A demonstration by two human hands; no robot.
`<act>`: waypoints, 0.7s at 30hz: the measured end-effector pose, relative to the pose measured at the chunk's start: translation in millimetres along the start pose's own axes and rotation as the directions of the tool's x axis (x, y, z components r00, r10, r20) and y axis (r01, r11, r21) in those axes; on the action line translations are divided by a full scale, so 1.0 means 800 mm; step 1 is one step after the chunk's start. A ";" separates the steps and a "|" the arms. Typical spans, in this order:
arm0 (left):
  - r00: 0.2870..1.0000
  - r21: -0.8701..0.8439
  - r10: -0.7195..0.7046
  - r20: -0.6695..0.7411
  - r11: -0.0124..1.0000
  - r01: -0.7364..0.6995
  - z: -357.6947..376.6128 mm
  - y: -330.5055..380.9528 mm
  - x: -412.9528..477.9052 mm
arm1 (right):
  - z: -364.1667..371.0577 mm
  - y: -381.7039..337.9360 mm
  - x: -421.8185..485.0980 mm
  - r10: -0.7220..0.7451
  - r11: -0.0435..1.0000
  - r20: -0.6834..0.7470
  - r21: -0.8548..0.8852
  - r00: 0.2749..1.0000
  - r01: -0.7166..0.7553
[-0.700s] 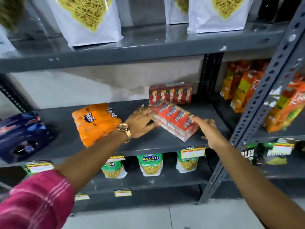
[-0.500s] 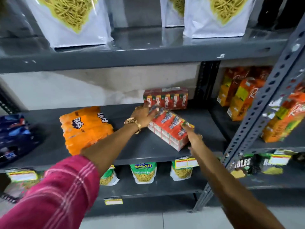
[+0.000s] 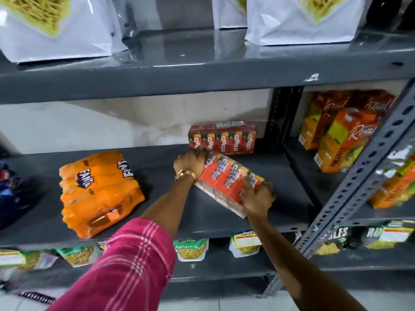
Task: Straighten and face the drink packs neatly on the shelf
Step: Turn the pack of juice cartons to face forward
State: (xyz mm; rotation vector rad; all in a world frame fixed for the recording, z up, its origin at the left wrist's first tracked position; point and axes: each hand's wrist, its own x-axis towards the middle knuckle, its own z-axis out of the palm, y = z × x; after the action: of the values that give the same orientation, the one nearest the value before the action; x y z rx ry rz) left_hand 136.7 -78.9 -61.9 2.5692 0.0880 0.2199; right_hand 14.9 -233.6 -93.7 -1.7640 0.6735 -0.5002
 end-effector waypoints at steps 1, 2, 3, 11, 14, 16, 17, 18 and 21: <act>0.999 -0.081 0.004 -0.048 0.997 -0.008 -0.001 -0.007 -0.007 | -0.001 0.000 -0.008 -0.108 0.994 -0.002 0.036 0.994 0.108; 0.995 -0.184 0.004 -0.097 0.983 -0.022 -0.002 -0.014 -0.014 | -0.003 0.001 -0.017 -0.221 0.975 0.011 0.029 0.975 0.221; 0.992 -0.312 -0.003 -0.126 0.949 -0.037 -0.003 -0.022 -0.022 | -0.004 0.003 -0.025 -0.327 0.945 0.037 0.009 0.944 0.327; 0.984 -0.443 0.085 0.157 0.897 -0.007 -0.052 -0.076 -0.037 | -0.016 0.027 -0.024 -0.675 0.738 0.125 0.076 0.727 0.671; 0.937 -0.322 -0.107 0.333 0.921 0.220 -0.089 -0.074 -0.021 | -0.021 0.030 -0.027 -0.564 0.822 0.178 0.211 0.807 0.528; 0.839 -0.322 -0.202 0.505 0.858 0.400 -0.103 -0.053 -0.012 | -0.023 0.028 -0.027 -0.420 0.895 0.272 0.278 0.866 0.348; 0.799 -0.301 -0.207 0.565 0.850 0.433 -0.107 -0.041 -0.010 | -0.023 0.026 -0.029 -0.343 0.924 0.329 0.289 0.880 0.252; 0.777 -0.261 -0.200 0.596 0.867 0.424 -0.108 -0.028 -0.006 | -0.022 0.024 -0.032 -0.296 0.939 0.354 0.280 0.887 0.201; 0.797 -0.117 -0.170 0.579 0.950 0.288 -0.104 0.014 -0.002 | -0.013 0.021 -0.070 -0.235 0.952 0.210 0.247 0.949 0.181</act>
State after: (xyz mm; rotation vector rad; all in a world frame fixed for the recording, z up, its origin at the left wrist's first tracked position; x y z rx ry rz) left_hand 121.1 -45.0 13.6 2.2875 0.1472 -0.6006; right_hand -36.3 -207.3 -106.8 -1.6532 0.2509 -0.4788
